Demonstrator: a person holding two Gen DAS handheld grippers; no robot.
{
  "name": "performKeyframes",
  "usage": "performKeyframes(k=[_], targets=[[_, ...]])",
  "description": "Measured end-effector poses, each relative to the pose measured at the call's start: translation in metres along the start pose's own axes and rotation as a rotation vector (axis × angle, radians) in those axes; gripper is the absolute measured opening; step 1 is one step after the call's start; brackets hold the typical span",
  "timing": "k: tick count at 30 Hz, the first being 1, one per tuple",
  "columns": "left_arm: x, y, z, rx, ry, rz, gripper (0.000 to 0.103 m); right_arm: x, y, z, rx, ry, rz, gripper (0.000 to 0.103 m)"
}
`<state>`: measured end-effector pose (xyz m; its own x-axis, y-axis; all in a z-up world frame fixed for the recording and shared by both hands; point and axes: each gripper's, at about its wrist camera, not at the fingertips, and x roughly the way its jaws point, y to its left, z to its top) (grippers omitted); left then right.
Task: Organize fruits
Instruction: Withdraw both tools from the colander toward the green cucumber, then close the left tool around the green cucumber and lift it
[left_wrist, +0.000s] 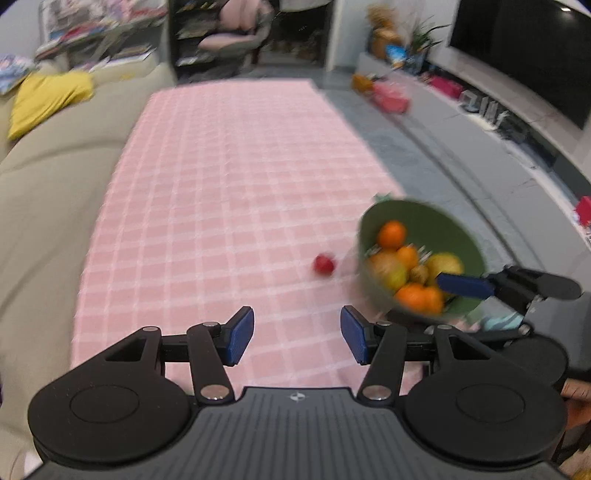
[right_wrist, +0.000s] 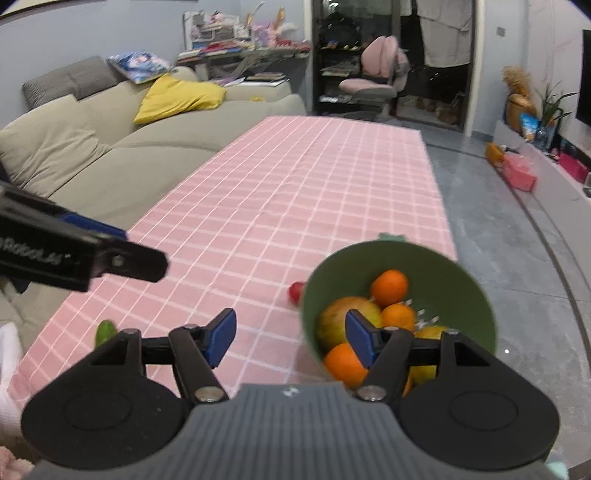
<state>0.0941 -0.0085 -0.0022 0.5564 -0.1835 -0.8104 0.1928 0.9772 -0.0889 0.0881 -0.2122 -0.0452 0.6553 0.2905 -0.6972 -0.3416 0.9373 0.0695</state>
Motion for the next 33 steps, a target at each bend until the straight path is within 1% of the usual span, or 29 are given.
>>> performKeyframes(k=[4,6,8,12,15,22,25,27,33], targets=[[0.003,0.019,-0.016,-0.079,0.089,0.063,0.064,0.009,0.012,-0.005,-0.015,0.037,0.031,0.069],[0.006,0.031,-0.023,-0.152,0.128,0.073,0.064,0.013,0.017,-0.008,-0.026,0.055,0.035,0.069],[0.01,0.044,-0.03,-0.231,0.158,0.074,0.064,0.019,0.021,-0.011,-0.026,0.078,0.04,0.073],[0.02,0.062,-0.044,-0.343,0.199,0.122,0.064,0.027,0.022,-0.016,-0.006,0.119,0.051,0.073],[0.023,0.073,-0.054,-0.415,0.211,0.139,0.064,0.03,0.02,-0.019,0.006,0.134,0.056,0.073],[0.031,0.108,-0.075,-0.64,0.221,0.123,0.064,0.04,0.013,-0.022,0.044,0.167,0.075,0.074],[0.036,0.113,-0.079,-0.714,0.221,0.075,0.064,0.045,0.014,-0.023,0.043,0.175,0.087,0.074],[0.042,0.11,-0.083,-0.743,0.235,0.056,0.064,0.049,0.017,-0.024,0.032,0.187,0.093,0.074],[0.059,0.099,-0.084,-0.775,0.257,0.065,0.064,0.058,0.02,-0.027,0.016,0.213,0.101,0.074]])
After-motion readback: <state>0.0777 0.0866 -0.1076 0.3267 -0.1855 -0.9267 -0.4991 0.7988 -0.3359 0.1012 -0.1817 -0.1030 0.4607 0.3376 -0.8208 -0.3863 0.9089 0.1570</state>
